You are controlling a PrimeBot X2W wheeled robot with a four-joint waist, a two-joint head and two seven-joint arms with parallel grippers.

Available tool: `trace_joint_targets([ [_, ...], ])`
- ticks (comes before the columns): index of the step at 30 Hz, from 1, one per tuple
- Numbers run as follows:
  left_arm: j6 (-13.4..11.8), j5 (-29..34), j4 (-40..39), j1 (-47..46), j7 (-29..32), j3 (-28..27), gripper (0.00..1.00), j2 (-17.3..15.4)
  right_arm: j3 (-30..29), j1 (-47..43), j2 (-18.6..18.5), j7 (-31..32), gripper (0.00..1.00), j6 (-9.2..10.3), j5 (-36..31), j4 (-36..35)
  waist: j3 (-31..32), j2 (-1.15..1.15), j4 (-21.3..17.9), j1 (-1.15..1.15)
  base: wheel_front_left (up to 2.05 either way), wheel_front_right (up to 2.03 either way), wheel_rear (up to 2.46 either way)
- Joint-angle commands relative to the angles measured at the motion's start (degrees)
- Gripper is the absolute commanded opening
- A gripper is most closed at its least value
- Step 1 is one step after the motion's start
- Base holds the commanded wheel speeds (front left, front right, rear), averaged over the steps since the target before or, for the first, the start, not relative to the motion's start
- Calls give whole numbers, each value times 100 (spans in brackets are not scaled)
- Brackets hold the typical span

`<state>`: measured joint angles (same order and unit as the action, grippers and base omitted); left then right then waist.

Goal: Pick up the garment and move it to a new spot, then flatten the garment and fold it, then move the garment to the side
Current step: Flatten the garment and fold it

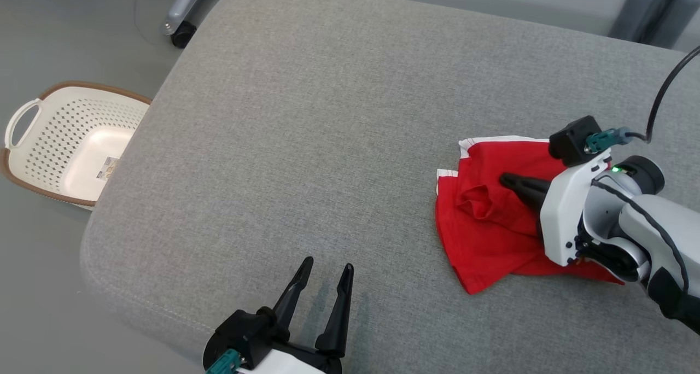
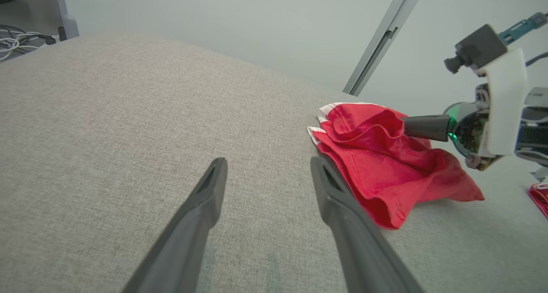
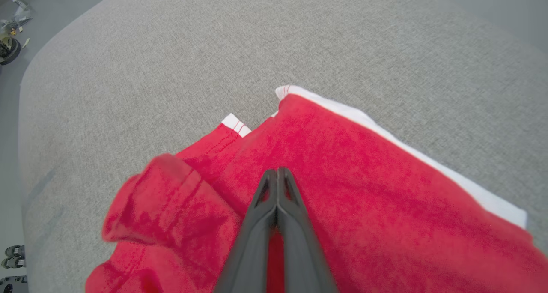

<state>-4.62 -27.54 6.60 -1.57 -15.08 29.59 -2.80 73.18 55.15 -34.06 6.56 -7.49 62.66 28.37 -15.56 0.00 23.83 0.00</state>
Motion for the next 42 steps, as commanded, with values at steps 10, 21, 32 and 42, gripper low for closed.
trace_joint_targets([
  [10,-8,52,37,-140,-10,-116,100,-22,25,-369,-148,216,0,-1,53,-655,70,0,-274,0,0,0,0],
  [21,25,141,138,-5,-10,-249,100,-20,25,-973,266,213,0,-1,-122,-881,370,0,-466,0,0,0,0],
  [32,41,371,177,467,-10,-736,100,-23,-81,-1548,736,-1019,0,-1,-330,-764,1118,0,-1310,0,0,0,0],
  [42,119,511,-100,992,-9,-1507,100,-22,-2011,-2675,332,-2186,49,-1,-815,-519,1717,0,-2202,0,0,0,0],
])
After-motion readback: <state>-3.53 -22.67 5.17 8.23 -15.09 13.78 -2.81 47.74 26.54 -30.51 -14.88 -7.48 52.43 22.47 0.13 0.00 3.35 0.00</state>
